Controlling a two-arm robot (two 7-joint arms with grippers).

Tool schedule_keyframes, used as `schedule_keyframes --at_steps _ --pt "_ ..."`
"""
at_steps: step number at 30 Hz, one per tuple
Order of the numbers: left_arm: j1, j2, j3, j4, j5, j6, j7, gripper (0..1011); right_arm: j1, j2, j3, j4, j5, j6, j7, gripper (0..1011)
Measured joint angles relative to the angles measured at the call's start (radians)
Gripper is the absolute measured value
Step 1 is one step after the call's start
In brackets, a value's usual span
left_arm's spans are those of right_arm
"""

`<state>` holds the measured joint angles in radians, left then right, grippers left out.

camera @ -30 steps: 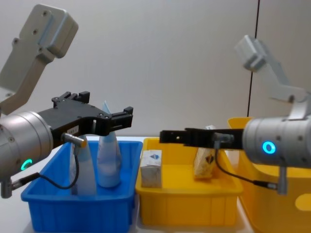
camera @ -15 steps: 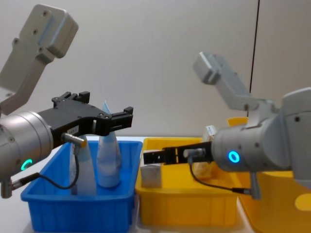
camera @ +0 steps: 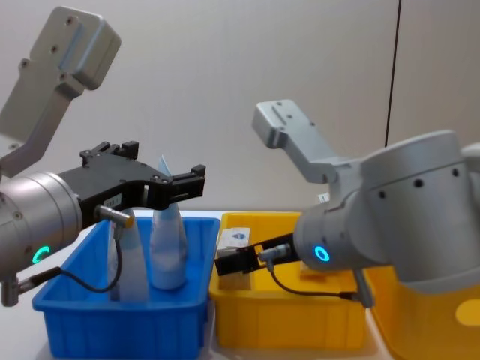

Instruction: Bimanual collaborative sorting of washing and personal care products

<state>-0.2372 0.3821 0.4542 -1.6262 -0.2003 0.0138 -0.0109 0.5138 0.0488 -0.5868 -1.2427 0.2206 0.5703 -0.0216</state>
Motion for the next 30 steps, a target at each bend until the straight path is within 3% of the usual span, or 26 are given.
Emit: schedule_keyframes --at_steps 5,14,30 --pt "0.000 0.000 0.000 0.000 0.000 0.000 0.000 1001 0.025 -0.021 -0.022 0.043 -0.036 0.003 -0.030 1002" --pt "0.000 0.000 0.000 0.000 0.000 0.000 0.000 1001 0.046 -0.049 -0.028 0.093 -0.055 -0.019 -0.045 1002" --pt "0.000 0.000 0.000 0.000 0.000 0.000 0.000 1001 0.041 -0.072 0.001 0.106 -0.054 -0.045 -0.053 1002"
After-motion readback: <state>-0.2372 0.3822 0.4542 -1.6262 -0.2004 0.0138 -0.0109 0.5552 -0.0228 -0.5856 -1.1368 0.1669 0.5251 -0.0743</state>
